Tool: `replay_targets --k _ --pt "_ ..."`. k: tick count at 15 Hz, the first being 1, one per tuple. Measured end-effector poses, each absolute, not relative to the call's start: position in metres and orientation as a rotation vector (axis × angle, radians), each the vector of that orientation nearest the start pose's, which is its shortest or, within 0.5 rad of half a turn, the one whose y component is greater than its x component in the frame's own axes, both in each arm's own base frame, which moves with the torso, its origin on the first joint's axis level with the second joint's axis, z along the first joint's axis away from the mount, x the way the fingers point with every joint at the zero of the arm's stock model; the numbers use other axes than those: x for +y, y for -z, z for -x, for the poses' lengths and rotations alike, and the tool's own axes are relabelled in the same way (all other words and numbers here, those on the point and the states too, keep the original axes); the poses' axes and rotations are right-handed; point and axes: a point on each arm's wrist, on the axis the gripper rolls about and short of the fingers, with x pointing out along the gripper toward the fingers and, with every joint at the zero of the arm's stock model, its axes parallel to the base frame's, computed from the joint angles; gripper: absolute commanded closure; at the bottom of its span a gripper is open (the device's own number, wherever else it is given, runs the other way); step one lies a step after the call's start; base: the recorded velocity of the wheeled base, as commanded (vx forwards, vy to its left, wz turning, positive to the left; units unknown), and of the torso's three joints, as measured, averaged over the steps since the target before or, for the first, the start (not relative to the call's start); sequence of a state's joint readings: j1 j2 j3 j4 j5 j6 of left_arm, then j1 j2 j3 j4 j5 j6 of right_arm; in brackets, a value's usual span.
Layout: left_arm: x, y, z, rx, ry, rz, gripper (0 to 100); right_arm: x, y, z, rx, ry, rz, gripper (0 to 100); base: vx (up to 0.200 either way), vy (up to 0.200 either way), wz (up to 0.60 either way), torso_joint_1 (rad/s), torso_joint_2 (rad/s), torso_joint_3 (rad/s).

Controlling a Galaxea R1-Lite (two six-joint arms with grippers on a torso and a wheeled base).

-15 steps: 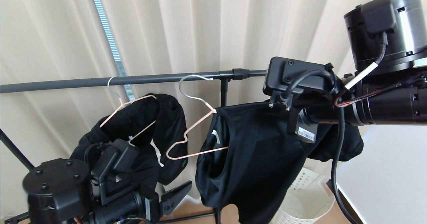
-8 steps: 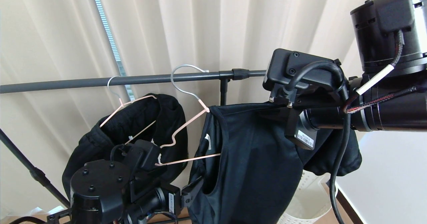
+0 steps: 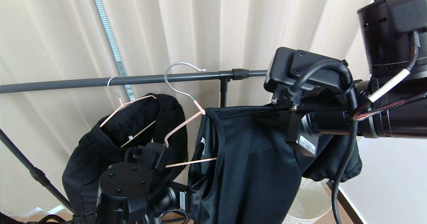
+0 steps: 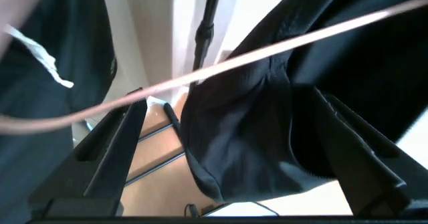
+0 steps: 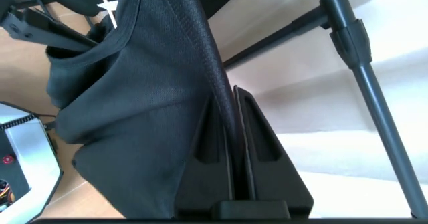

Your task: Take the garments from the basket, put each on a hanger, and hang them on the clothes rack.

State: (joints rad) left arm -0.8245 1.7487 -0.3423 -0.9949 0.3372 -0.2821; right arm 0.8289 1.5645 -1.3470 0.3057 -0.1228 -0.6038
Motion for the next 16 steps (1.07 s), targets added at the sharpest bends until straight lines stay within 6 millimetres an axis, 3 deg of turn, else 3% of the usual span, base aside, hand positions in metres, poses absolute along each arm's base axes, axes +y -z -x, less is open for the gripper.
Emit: replay_targets --k 3,4,8,16 --pt "-0.178 -0.089 -0.174 0.431 0.424 0.029 0 0.196 -0.288 -0.184 0.248 -0.816 0.798 100 0.0 0.0 0.0 0.0 0.0 0.0" --pt "-0.178 -0.087 -0.174 0.435 0.424 0.023 100 0.195 -0.289 -0.183 0.247 -0.812 0.793 100 0.0 0.0 0.0 0.0 0.0 0.0" --pt "-0.177 -0.086 -0.172 0.437 0.427 0.012 100 0.182 -0.287 -0.188 0.271 -0.771 0.78 100 0.0 0.0 0.0 0.0 0.0 0.0" --pt "-0.161 -0.094 -0.183 0.375 0.378 0.03 100 0.149 -0.261 -0.202 0.351 -0.667 0.648 100 0.0 0.0 0.0 0.0 0.0 0.0"
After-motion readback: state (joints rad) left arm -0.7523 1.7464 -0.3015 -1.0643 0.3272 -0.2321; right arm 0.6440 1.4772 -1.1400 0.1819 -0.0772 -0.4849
